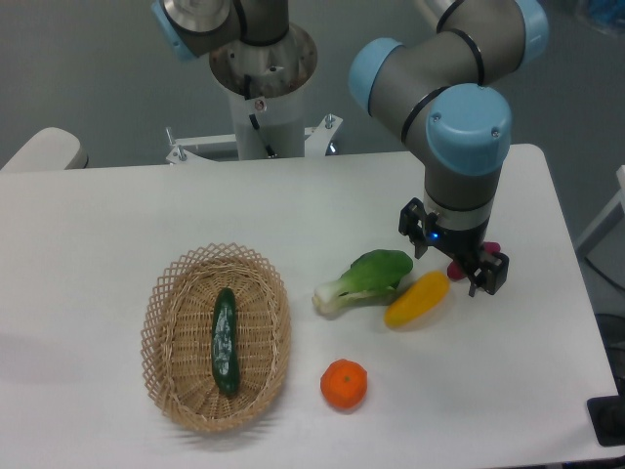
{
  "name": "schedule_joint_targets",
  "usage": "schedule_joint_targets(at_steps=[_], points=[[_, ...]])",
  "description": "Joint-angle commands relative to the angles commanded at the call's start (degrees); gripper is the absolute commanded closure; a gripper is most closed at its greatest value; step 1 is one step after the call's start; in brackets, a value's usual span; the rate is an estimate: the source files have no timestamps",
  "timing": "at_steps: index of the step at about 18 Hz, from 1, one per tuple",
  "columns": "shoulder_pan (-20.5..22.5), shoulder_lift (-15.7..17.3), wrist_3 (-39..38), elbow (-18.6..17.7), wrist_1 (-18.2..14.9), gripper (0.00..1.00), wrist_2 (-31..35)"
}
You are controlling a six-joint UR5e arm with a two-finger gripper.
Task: Pick up the cucumber from the basket
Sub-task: 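Move the gripper from beside the yellow pepper toward the wicker basket, then lower the open gripper over the green cucumber in the basket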
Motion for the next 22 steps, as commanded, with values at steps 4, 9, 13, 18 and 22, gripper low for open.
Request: schedule_joint_targets(at_steps=[4, 9, 13, 18, 22], points=[[-0.7, 1.05, -0.44, -0.7, -2.01, 0.01, -0.35], [-5.0, 2.37, -9.65, -3.42, -2.9, 0.0, -0.88], [-10.79, 2.99, -21.32, -6.32, -2.29, 0.0, -1.14], [-18.71, 1.5, -39.7, -9.92, -0.19, 0.0, -1.84], [-22.49, 1.23, -49.11, -16.23, 9.11, 0.0, -3.69]])
